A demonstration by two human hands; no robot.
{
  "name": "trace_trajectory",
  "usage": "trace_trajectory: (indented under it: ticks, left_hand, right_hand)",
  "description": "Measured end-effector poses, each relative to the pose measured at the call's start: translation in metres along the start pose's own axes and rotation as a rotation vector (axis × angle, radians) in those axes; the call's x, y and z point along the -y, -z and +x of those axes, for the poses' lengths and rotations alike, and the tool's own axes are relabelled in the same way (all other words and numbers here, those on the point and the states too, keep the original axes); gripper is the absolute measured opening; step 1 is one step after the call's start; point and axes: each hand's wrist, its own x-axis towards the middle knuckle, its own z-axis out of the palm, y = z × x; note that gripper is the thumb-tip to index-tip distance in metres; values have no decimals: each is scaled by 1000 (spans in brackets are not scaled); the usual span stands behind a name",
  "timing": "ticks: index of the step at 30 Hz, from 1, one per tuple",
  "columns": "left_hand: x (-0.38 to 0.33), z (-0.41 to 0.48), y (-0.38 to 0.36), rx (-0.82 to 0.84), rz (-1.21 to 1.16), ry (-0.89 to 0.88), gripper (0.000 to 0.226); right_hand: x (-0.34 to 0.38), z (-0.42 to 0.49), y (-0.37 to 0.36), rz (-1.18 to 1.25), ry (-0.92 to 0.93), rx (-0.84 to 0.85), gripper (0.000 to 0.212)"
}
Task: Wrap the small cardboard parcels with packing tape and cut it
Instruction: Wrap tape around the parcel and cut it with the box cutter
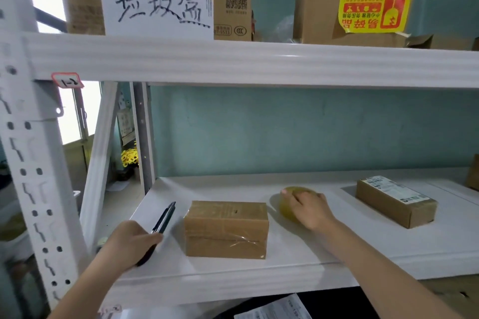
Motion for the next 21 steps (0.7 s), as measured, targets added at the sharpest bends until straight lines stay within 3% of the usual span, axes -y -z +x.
trace_trajectory:
  ticks: [4, 8, 12, 15, 17, 21]
  left_hand:
    - [-29, -12, 0, -166, -91, -148, 50]
    - [-55, -13, 4, -228, -74, -230, 45]
    - [-52, 2, -2, -246, 135, -166, 46]
    - [-43, 13, -6, -179, 265, -103, 46]
    - [-40, 18, -9, -126, 266, -55, 44]
    - [-39, 21, -6, -147, 128, -76, 48]
  right_hand:
    - [9, -4, 20, 270, -52, -130, 75]
    - [32, -9, 39, 615, -54, -152, 47]
    - [51, -26, 53, 603, 15, -19, 25]
    - [55, -42, 65, 648, 28, -22, 16]
    - [56, -49, 69, 667, 36, 64, 9]
    - [64, -55, 52, 632, 9, 320, 74]
